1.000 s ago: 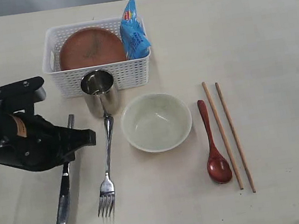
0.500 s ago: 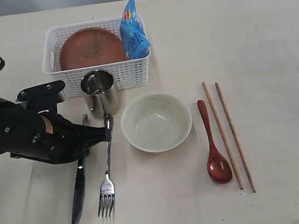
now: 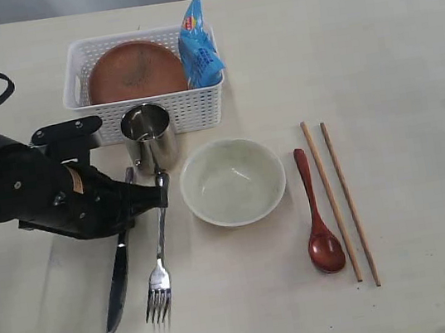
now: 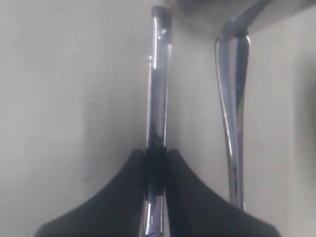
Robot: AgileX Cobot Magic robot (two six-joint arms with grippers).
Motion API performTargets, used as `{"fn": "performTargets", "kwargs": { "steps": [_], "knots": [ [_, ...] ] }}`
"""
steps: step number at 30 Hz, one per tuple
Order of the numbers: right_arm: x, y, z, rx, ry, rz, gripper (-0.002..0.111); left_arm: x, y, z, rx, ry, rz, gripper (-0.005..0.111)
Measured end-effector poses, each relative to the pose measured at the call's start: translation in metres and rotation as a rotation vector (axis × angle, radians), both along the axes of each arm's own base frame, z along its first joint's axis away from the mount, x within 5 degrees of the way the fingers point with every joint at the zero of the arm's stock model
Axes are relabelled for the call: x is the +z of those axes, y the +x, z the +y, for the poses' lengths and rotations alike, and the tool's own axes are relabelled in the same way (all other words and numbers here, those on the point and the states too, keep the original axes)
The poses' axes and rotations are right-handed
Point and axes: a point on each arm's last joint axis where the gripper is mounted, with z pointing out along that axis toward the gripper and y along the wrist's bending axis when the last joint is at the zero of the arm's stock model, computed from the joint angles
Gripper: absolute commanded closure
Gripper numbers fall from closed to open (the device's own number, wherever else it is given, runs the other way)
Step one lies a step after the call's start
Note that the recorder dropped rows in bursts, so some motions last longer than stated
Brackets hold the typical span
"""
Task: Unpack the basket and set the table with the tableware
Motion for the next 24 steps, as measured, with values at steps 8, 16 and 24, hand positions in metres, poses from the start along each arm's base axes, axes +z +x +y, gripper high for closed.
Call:
{"fn": "performTargets", "kwargs": {
  "steps": [8,16,24],
  "knots": [
    [0.000,0.000,0.000,0.001,-0.001,0.004,0.063,0.001,0.001,-0.001,-0.019,0.007,0.000,0.063],
    [0.000,-0.001,0.000,0.001,-0.002,0.007,0.063,0.009,-0.003,0.001,-0.050,0.027,0.001,0.063],
    [-0.001,-0.001,0.000,0.001,-0.002,0.009,0.063,0.049,-0.009,0.010,-0.165,0.072,-0.143,0.064]
  ]
}}
